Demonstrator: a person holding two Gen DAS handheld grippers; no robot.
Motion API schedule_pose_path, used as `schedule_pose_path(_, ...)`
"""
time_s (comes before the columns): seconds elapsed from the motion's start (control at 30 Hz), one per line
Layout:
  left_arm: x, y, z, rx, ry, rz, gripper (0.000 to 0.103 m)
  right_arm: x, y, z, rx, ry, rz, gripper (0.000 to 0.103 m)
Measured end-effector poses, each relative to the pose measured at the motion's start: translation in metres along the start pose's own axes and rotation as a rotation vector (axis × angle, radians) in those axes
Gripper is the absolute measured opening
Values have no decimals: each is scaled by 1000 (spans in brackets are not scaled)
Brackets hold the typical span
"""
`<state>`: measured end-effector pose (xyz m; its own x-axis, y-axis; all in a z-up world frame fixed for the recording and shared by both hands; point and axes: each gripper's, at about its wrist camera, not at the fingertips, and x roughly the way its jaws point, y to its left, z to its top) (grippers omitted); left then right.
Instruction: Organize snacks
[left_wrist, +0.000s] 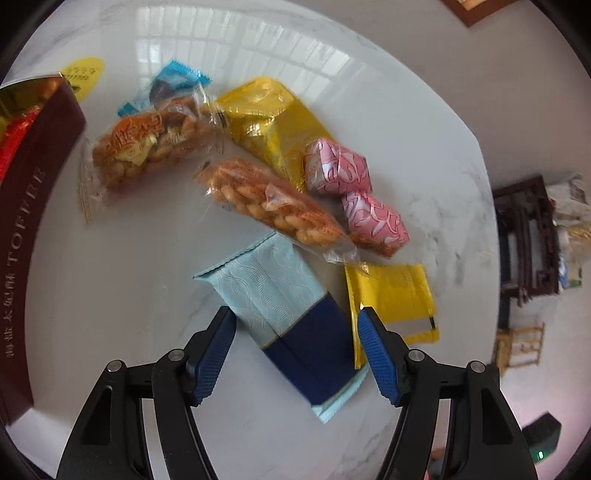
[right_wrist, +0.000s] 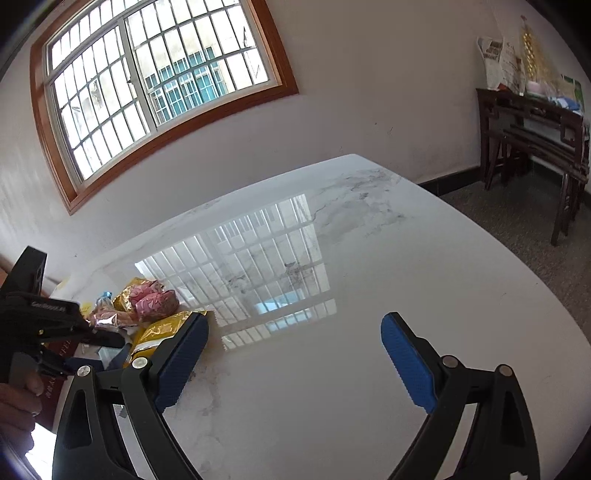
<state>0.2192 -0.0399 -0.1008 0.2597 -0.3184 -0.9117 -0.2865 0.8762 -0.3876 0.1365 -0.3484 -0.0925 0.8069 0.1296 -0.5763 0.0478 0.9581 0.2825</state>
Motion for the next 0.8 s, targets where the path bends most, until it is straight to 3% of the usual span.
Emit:
schedule_pose_path(0.13,6,-10,-1,-28,-22,57,79,4,0,-1,7,24,31,94)
schedule_pose_path(0.23,14,-24,-3,-4,-39,127,80,7,6,-5,-13,70,85,94)
schedule_pose_path(0.27,15,-26,-5,3,-56,140,76,8,8,-6,-18,88,102,94)
schedule_pose_path(0.3,15,-28,-7,12,-74,168,61,11,9,-7,5,125,152,94)
schedule_pose_path(0.33,14,-27,-9,20,-97,178,58,13,8,-8,43,150,196,94)
schedule_pose_path(0.5,6,-9,-5,-41,-119,93,31,31,7,-13,301,272,407,94)
schedule_pose_path(0.57,6,-3,-3,-44,-103,52,31,46,10,-18,402,342,467,91)
schedule_pose_path(0.8,2,19,-5,-46,-50,-93,31,66,34,-20,514,388,530,91)
